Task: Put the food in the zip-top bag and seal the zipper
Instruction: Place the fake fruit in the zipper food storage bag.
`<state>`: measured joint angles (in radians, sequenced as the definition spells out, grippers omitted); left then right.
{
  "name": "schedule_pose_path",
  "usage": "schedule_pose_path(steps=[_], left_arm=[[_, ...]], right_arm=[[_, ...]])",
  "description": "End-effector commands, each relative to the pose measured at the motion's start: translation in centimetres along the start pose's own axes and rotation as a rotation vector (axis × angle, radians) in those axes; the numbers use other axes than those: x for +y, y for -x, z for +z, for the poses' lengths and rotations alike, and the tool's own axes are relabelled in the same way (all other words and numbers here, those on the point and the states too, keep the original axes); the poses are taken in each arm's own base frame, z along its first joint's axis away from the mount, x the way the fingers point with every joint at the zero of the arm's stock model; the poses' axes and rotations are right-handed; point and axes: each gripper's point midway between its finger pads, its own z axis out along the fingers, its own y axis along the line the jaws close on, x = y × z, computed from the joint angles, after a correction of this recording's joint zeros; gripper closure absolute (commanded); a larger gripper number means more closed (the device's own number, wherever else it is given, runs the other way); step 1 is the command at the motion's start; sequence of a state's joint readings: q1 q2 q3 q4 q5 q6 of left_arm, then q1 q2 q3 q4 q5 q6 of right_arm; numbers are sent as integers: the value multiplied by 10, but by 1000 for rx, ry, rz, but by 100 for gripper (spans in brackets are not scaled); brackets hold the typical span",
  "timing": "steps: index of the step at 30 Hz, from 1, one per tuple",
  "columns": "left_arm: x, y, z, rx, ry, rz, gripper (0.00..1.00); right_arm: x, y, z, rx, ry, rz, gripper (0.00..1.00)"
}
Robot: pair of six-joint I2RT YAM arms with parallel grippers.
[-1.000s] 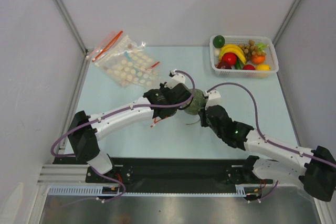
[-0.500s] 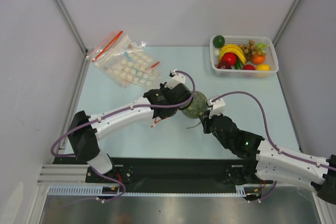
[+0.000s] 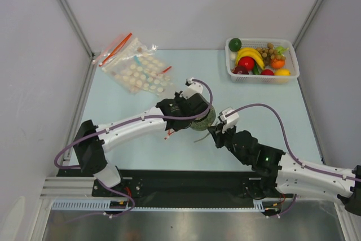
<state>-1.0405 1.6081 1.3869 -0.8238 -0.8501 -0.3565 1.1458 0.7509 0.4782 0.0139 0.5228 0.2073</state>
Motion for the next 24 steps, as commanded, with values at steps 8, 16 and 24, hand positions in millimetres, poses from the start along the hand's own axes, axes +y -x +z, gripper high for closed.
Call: schedule_pose_path(steps=[8, 16, 24], left_arm=[[-4, 19, -29, -87, -91, -47, 100], [-1, 24, -38, -126, -123, -62, 100], [-20, 26, -48, -175, -200, 11, 100]], right_arm=[[22, 16, 8, -65, 88, 17, 100], [39, 0, 22, -9, 136, 2, 100], [35, 9, 19, -6, 251, 121, 100]])
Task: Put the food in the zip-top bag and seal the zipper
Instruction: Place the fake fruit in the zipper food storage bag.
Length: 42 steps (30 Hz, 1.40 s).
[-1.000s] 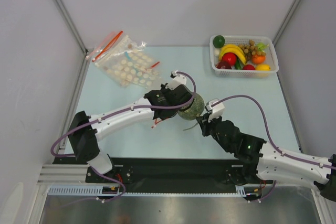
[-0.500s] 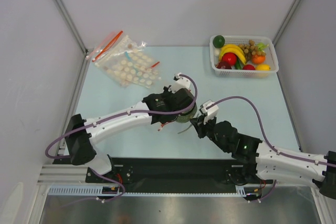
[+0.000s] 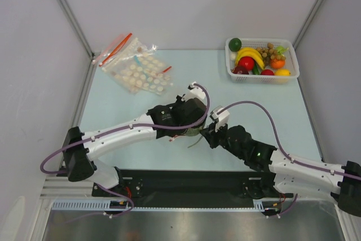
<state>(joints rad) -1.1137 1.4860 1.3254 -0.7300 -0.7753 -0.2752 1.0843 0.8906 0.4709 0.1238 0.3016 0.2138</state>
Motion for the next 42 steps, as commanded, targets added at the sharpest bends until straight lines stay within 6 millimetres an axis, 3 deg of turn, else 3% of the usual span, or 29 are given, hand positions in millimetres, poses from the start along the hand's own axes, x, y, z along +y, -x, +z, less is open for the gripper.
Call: schedule_pose_path(steps=[1, 10, 23, 30, 42], left_arm=[[-8, 18, -11, -80, -49, -1, 100], [-32, 21, -10, -110, -123, 57, 100], [-51, 20, 13, -158, -65, 139, 100], [-61, 15, 27, -163, -35, 155, 100], [-112, 12, 13, -176, -220, 227, 100]], right_arm=[[9, 34, -5, -100, 132, 125, 100], [11, 36, -6, -60, 260, 215, 100], [5, 14, 7, 121, 348, 382, 100], [-18, 5, 14, 164, 297, 497, 100], [-57, 2, 8, 112, 245, 665, 98]])
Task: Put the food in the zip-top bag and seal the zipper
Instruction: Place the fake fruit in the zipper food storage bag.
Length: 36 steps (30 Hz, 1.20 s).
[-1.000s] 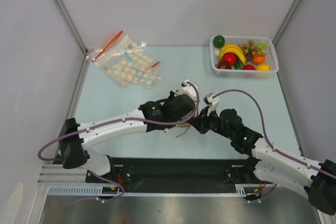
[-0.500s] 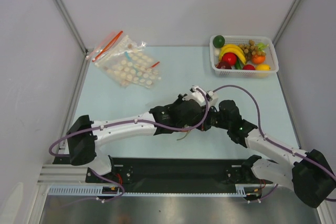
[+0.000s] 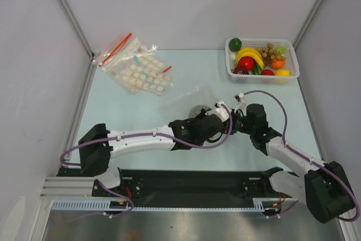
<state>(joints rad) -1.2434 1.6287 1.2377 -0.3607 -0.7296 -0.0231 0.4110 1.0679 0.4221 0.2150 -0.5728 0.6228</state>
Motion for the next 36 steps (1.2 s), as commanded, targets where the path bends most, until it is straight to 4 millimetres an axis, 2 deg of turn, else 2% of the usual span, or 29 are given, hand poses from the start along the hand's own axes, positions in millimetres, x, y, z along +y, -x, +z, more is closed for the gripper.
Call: schedule_pose_path(steps=[1, 5, 7, 9, 14, 20, 23, 27, 32, 36], left_arm=[[-18, 14, 0, -38, -70, -2, 100], [-31, 9, 7, -7, -93, 8, 100], [-32, 13, 8, -10, -94, -10, 100], [-35, 15, 5, -21, -125, -23, 100], [-59, 26, -13, -58, -309, -61, 100], [-62, 31, -28, -77, -384, -78, 100], [-59, 33, -33, -80, -389, -79, 100], [-44, 32, -35, -79, -333, -97, 100], [-40, 38, -47, -105, -360, -138, 100], [-34, 47, -64, -144, -403, -164, 100]], right_arm=[[18, 19, -5, -61, 90, 2, 98], [16, 21, -7, -71, 97, 23, 96], [15, 23, -7, -76, 85, 36, 94], [12, 26, -7, -95, 67, 48, 92], [10, 34, -12, -175, 52, 56, 95], [1, 46, -26, -289, -35, 54, 98], [-2, 54, -34, -348, -69, 42, 100], [-5, 57, -41, -383, -101, 32, 100], [-5, 58, -42, -385, -101, 25, 100], [-7, 59, -42, -387, -111, 27, 100]])
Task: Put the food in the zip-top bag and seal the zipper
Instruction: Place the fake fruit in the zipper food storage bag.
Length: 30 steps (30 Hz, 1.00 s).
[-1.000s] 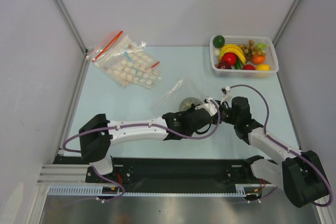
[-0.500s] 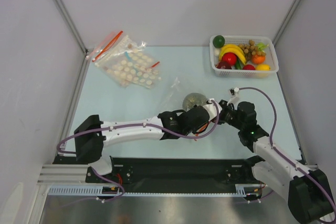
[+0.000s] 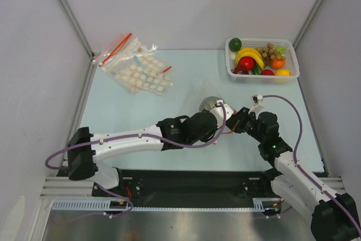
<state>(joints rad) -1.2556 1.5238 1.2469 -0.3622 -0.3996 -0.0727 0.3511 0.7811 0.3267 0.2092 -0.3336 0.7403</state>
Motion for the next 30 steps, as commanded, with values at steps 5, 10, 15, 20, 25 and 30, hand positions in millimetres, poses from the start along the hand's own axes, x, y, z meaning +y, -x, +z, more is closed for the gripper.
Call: schedule_pose_path(steps=[5, 10, 15, 20, 25, 30], left_arm=[[-31, 31, -37, -108, -238, -77, 100], [-41, 51, -61, -178, -338, -143, 100], [-1, 44, -59, -170, -339, -316, 100], [35, 60, -69, -193, -298, -448, 100], [54, 79, -87, -265, -343, -556, 100], [88, 83, -92, -359, -255, -630, 100]], right_arm=[[29, 15, -2, -67, 98, -80, 99], [56, 5, 0, -62, 134, -190, 59], [83, -7, -5, -33, 180, -300, 36], [101, -3, -19, -69, 184, -362, 36], [120, 27, -33, -143, 178, -428, 37], [120, 68, -35, -221, 26, -455, 41]])
